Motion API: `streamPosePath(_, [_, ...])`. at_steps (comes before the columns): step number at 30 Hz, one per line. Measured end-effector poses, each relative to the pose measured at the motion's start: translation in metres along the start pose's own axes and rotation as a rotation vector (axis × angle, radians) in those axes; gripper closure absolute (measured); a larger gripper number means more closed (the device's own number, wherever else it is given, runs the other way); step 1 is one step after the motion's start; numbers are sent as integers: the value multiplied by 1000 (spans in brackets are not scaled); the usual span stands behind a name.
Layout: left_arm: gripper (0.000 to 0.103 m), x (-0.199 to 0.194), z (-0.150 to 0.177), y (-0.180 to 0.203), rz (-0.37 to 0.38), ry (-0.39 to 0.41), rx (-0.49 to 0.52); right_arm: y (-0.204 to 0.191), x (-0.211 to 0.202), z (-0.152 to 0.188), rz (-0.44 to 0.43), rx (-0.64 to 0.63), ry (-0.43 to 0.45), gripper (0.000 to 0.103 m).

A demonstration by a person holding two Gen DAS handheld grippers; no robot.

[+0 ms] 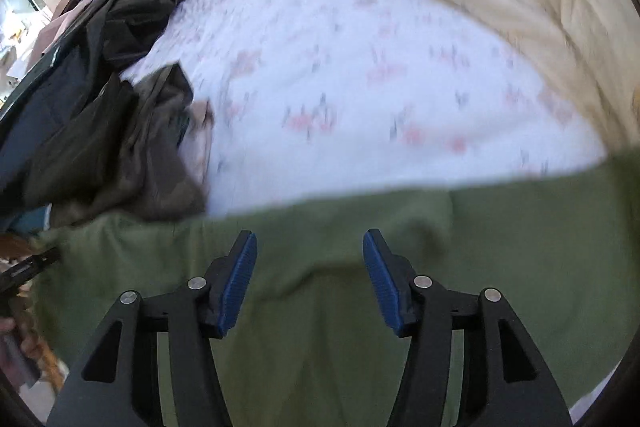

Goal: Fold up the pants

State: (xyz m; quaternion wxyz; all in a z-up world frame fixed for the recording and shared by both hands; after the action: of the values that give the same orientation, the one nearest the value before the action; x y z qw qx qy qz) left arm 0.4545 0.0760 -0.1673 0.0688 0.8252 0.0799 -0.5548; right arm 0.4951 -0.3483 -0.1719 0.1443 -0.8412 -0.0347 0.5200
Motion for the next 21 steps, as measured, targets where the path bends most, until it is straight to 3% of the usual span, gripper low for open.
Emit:
streamPosePath(3, [31,-18,31,-6,35,10,59,25,-32,34,67,-29,49,46])
streamPosePath(6, [31,-32,50,-26,-30,52,93,77,-62,46,152,30,153,45])
streamPosePath(9, [31,-40,50,-53,-99,93,56,184,-106,61,300,244,251,45])
streamPosePath(12, [31,-42,56,-83,-171,85,0,311,-147,86,469,555,316,45])
streamPosePath(14, [31,-44,63,-93,-214,85,-9,362,-157,102,481,713,304,45])
streamPosePath(16, [31,-46,69,-100,-228,89,-26,382,-158,107,432,778,307,45])
streamPosePath(19, [31,-49,76,-113,-236,85,-46,381,-156,101,413,696,294,50])
streamPosePath(21, [31,-37,63,-116,-242,86,-42,378,-148,99,416,650,254,74])
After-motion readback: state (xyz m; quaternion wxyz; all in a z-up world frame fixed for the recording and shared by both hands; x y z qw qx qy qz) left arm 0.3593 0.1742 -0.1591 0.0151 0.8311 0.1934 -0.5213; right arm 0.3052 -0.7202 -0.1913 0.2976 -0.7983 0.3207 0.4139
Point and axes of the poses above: each gripper's, at about its wrist camera, not at the fingertips, and x roughly the way its jaws point, y to its right, z to its underside, the point moved 7 cm from there along x, roughly the way its jaws point, and after that the axes turned 3 degrees about x, right-handed, at the moved point
